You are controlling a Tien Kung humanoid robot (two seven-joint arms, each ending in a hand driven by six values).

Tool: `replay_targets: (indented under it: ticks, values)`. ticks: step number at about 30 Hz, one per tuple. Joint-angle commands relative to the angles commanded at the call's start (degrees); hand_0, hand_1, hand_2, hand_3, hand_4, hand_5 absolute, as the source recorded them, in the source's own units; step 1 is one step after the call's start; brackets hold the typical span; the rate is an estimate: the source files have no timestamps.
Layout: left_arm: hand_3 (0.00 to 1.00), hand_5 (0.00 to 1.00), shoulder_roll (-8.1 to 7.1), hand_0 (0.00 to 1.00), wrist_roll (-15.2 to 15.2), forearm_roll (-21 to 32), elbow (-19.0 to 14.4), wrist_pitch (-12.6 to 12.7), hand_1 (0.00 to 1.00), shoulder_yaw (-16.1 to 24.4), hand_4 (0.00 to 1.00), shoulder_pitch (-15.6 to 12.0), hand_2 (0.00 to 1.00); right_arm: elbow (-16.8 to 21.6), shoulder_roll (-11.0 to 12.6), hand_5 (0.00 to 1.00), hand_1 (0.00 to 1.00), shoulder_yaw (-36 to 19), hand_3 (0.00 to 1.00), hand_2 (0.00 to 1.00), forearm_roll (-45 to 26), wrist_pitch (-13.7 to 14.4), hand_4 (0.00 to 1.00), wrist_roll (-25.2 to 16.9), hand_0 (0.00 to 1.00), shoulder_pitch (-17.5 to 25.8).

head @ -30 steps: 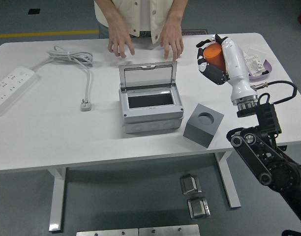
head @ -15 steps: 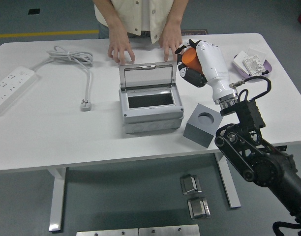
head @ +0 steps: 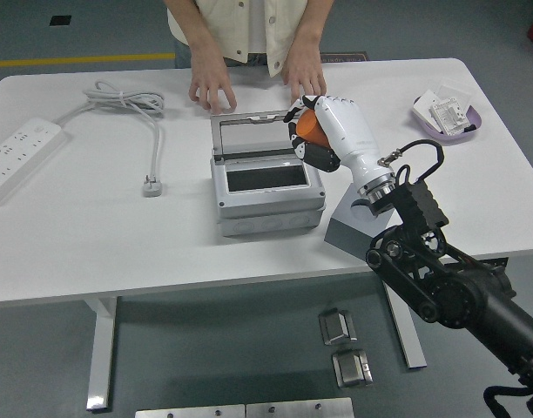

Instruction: Fetch the battery,place it into the box,close the lid of the box

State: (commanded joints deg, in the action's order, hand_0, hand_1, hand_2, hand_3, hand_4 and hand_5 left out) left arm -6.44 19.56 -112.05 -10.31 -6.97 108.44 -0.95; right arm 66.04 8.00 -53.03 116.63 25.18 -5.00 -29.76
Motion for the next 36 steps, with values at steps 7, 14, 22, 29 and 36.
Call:
replay_targets:
  ticks: [7,14,22,29,36]
  values:
    - [0.636,0.158,-0.03,0.626,0.3,-0.3,0.0,0.2,0.620,0.1,0.693,-0.1,0.595,-0.7,0.0,0.002,0.217,-0.3,0.483,0.396,-1.6,-1.2,0.313,0.4,0.195,-0.2]
    - [0.635,0.161,-0.01,0.626,1.6,-1.8,0.0,1.6,0.620,0.5,0.694,-0.3,0.595,-1.4,0.5,0.002,0.217,-0.6,0.485,0.397,-2.4,-4.3,0.313,2.6,0.195,-0.8]
    - [0.635,0.160,0.08,0.625,1.6,-1.8,0.0,1.8,0.620,0.6,0.695,-0.1,0.596,-1.3,4.2,0.002,0.218,4.3,0.485,0.398,5.7,-13.4,0.316,9.1,0.197,-3.9]
    - [0.636,0.160,-0.04,0.625,1.7,-1.6,0.0,1.7,0.619,0.4,0.698,-0.2,0.596,-0.9,7.2,0.002,0.228,10.8,0.498,0.413,5.3,-16.7,0.322,10.2,0.212,-8.3]
    - [0.634,0.162,-0.08,0.624,1.5,-1.9,0.0,1.5,0.620,0.4,0.699,0.1,0.597,-1.8,5.4,0.002,0.226,14.2,0.498,0.413,3.2,-15.7,0.322,9.3,0.211,-11.4]
